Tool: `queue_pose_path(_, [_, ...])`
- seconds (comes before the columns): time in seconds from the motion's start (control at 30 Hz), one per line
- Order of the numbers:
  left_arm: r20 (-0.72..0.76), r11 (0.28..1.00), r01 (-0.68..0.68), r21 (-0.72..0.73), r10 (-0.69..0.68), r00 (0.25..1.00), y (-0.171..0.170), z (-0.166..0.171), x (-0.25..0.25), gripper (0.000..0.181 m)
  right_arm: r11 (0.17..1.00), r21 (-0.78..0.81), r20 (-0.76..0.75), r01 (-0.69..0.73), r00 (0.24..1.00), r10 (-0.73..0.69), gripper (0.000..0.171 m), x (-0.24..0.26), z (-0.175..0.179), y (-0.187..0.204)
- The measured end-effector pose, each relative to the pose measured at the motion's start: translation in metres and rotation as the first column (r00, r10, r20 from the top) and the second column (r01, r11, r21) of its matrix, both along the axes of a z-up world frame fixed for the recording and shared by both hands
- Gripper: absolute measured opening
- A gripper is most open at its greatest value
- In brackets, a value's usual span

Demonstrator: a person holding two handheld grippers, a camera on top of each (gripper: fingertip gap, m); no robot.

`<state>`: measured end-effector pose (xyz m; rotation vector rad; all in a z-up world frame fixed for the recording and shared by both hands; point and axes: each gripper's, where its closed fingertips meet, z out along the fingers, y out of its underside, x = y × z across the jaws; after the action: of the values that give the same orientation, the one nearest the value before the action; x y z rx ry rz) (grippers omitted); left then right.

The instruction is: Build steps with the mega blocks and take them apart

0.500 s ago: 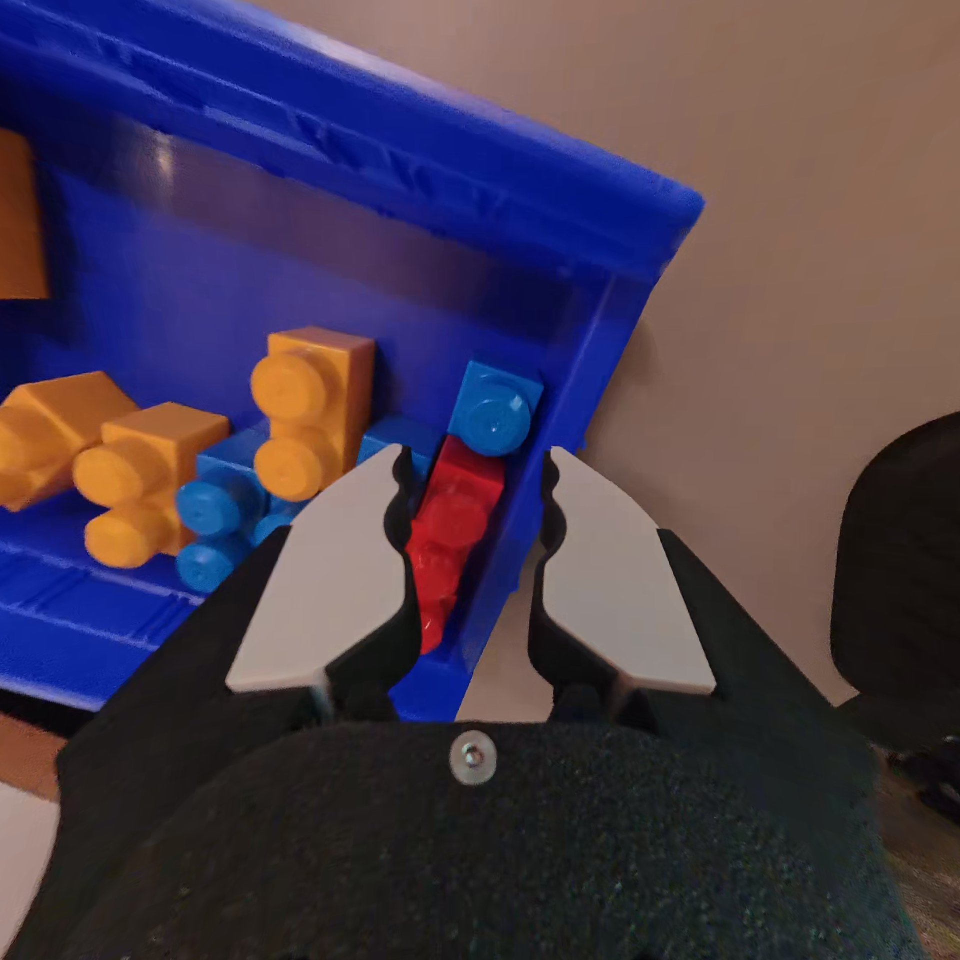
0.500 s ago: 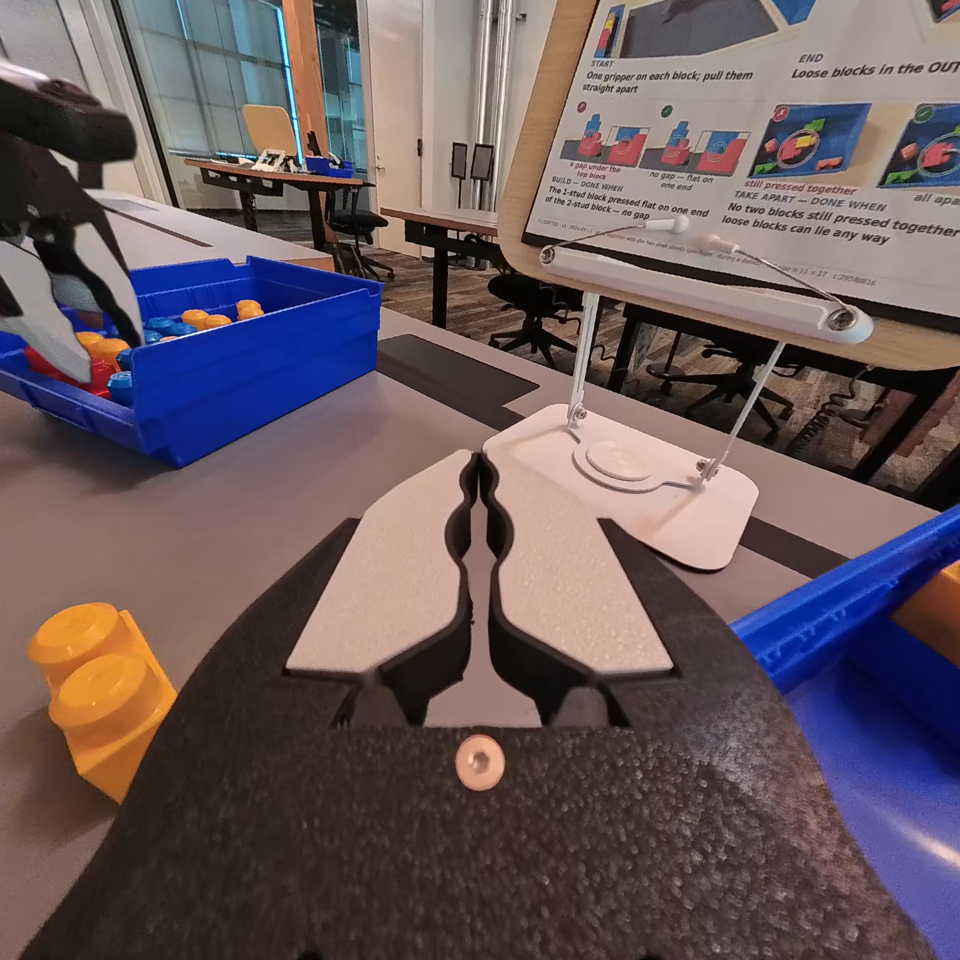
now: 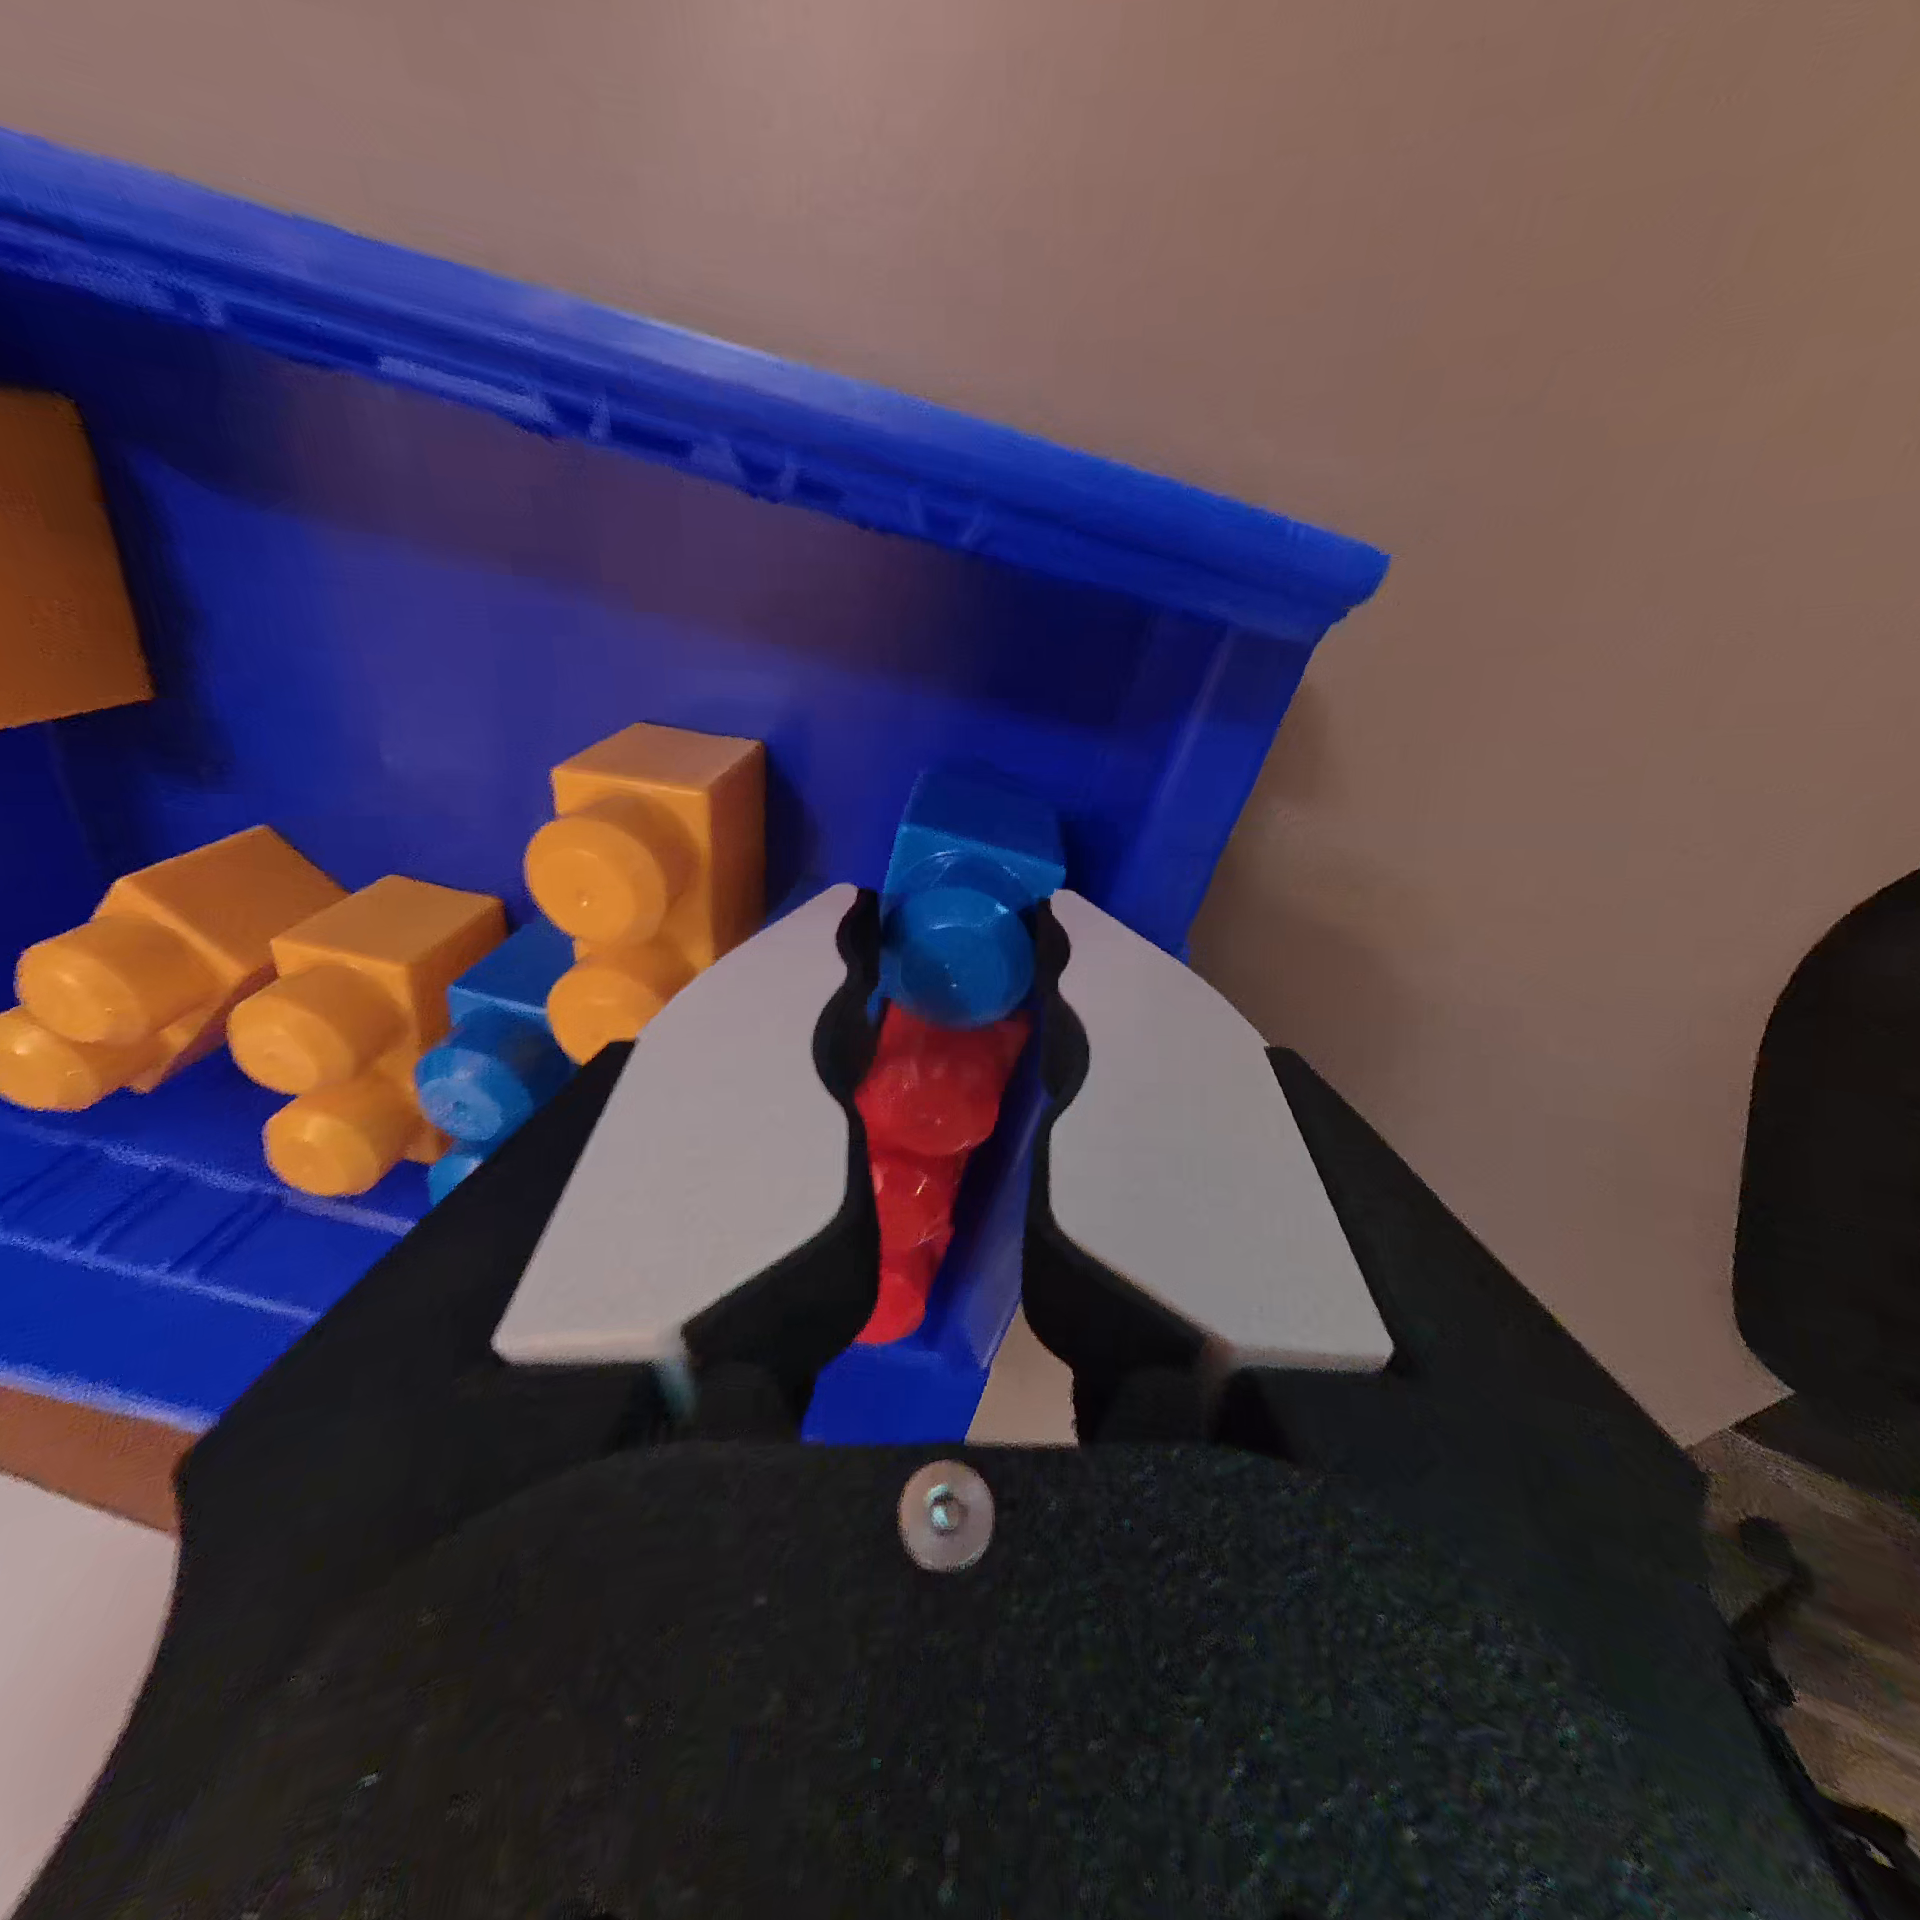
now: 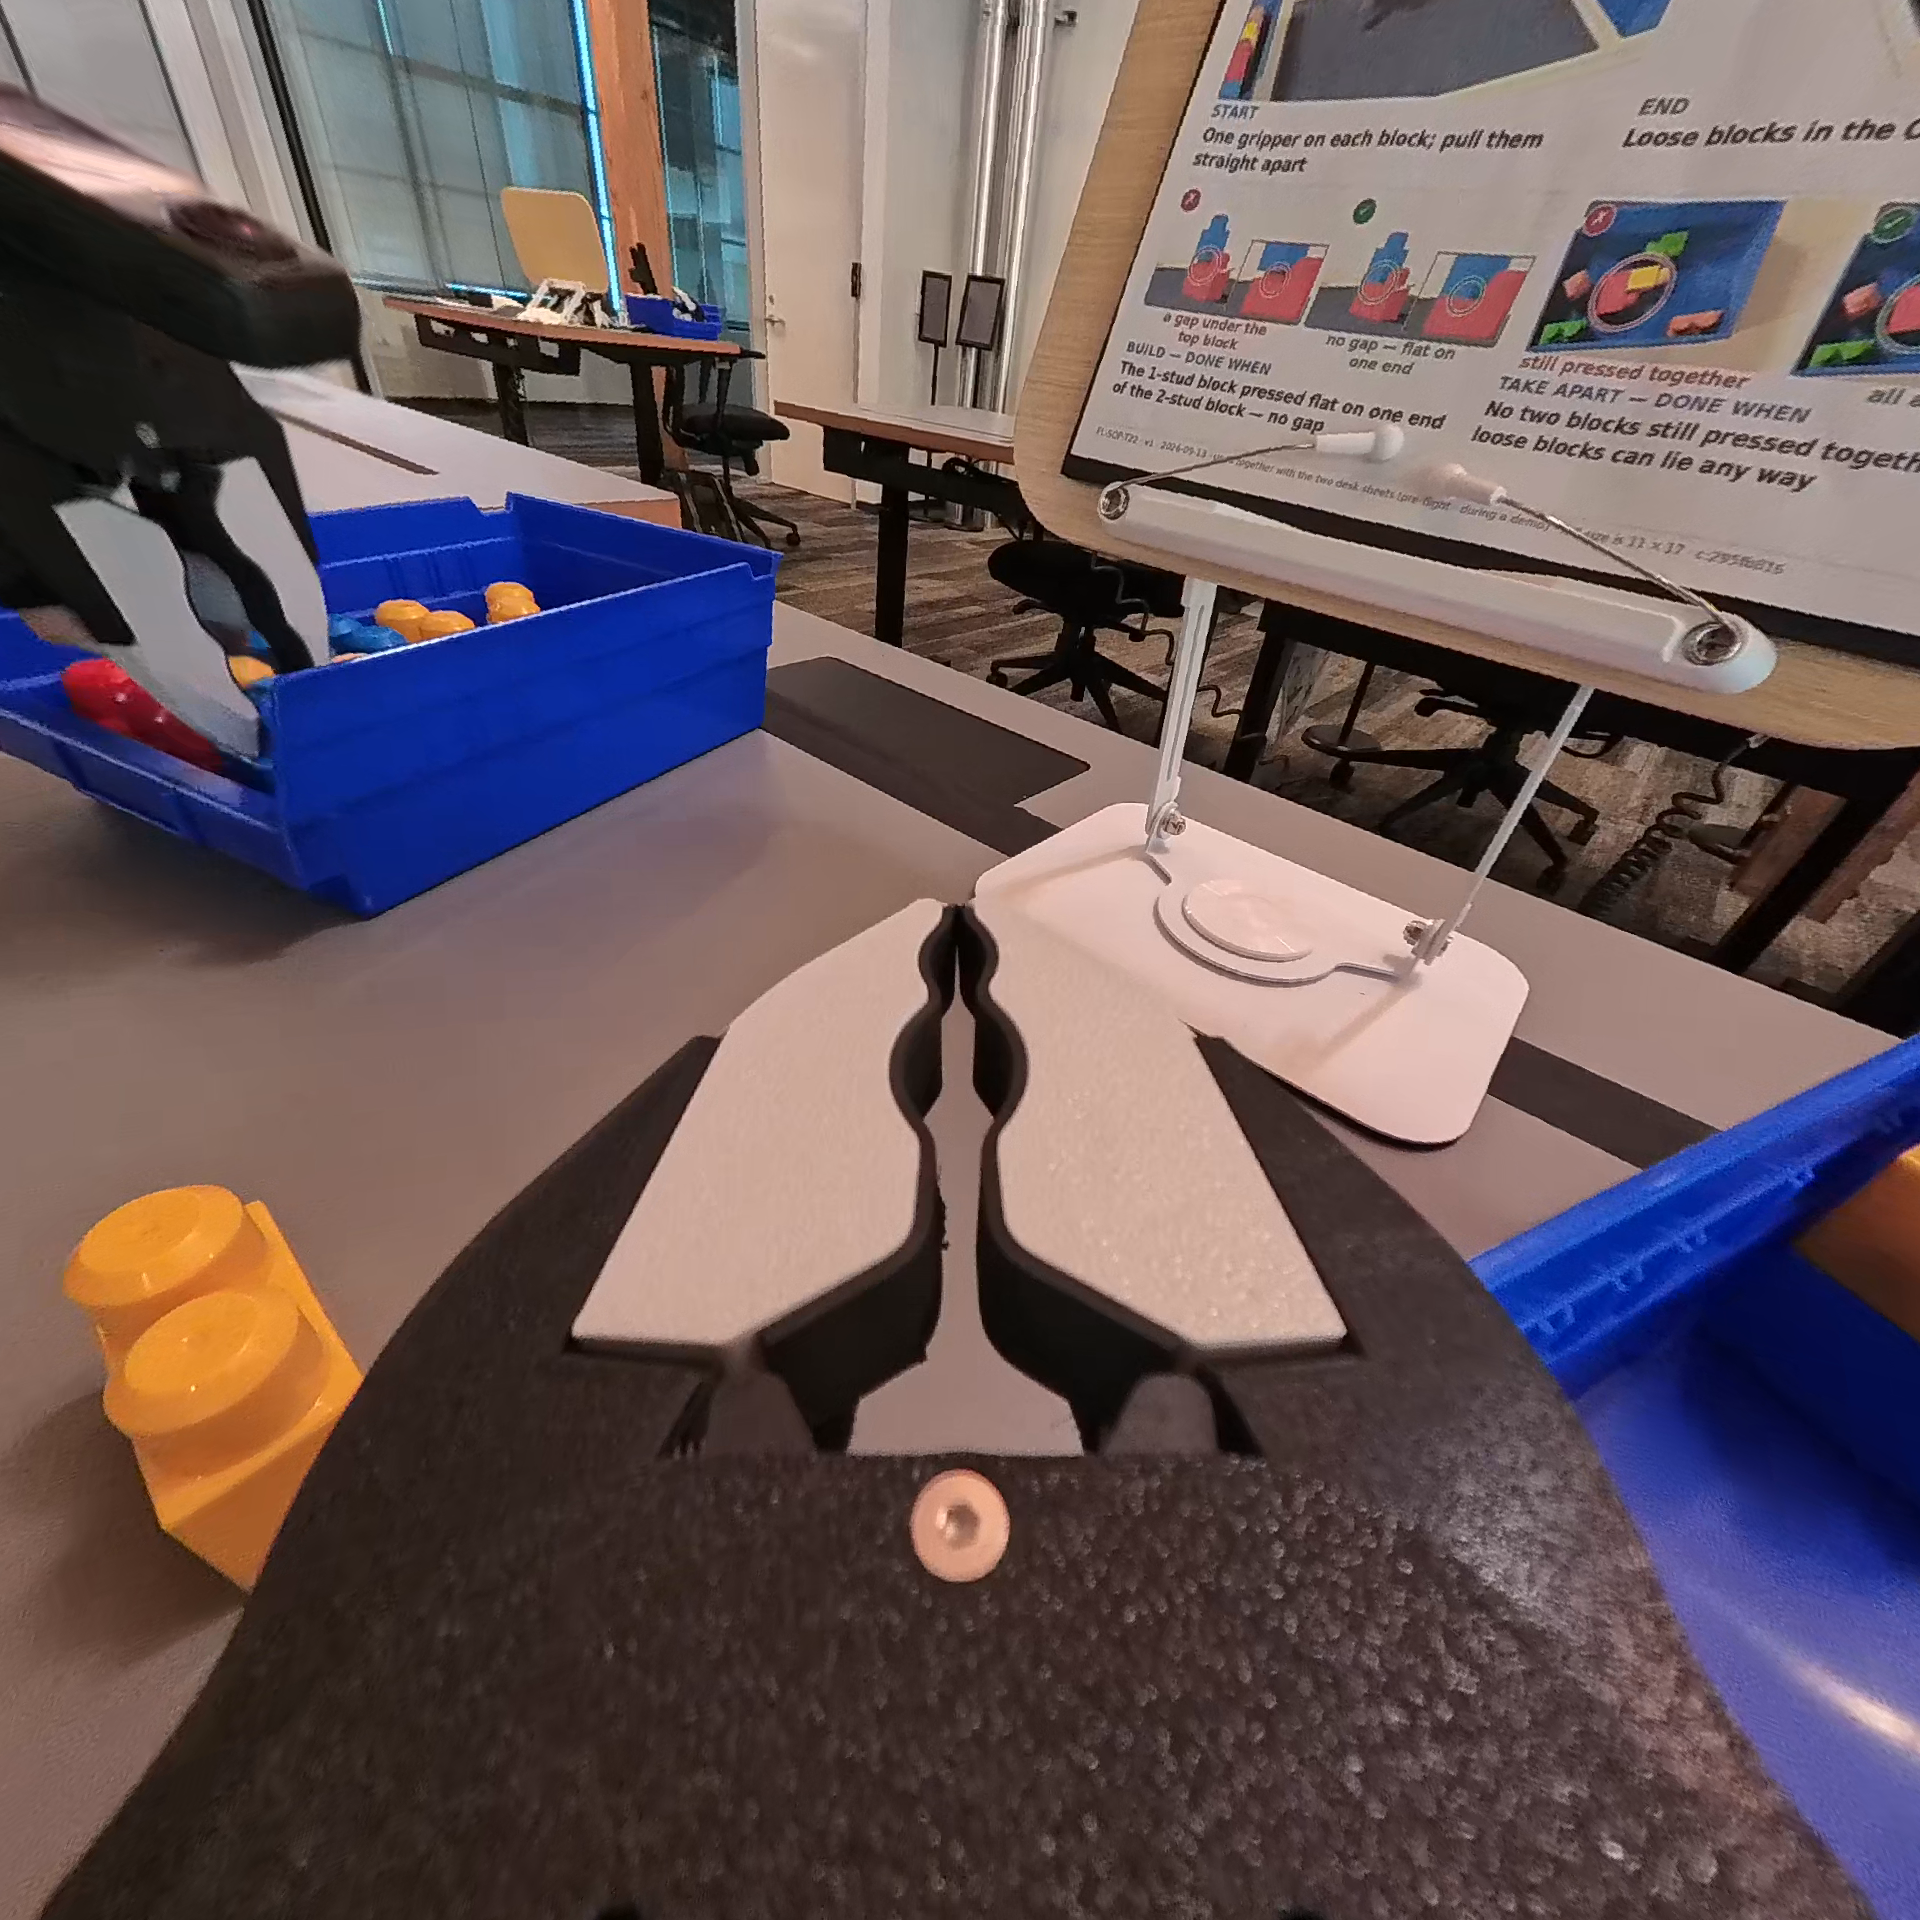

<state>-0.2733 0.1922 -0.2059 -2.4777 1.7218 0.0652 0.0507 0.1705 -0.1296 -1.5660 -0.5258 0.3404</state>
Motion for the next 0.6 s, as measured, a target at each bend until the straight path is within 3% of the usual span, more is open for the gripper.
queue_pose_path(0.2, [0.11,0.99,0.007,0.141,-0.022,0.994,0.008,0.074,0.023,0.029,1.0,-0.004,0.001,0.004,1.0,-0.004,0.0,0.001,-0.002,0.001])
queue_pose_path(0.37, [0.193,0.973,0.076,0.22,-0.12,0.974,-0.008,0.127,0.079,0.028,1.0,-0.004,0.003,0.004,1.0,-0.004,0.0,0.0,-0.002,0.001])
queue_pose_path(0.47, [0.181,0.974,0.142,0.177,-0.174,0.968,-0.032,0.118,0.117,0.029,1.0,-0.003,0.002,0.001,1.0,-0.001,0.0,0.001,-0.001,0.0])
queue_pose_path(0.6, [0.121,0.967,0.241,0.076,-0.249,0.961,-0.063,0.071,0.154,0.029,1.0,0.007,0.007,-0.004,1.0,0.004,0.0,0.001,0.002,-0.001])
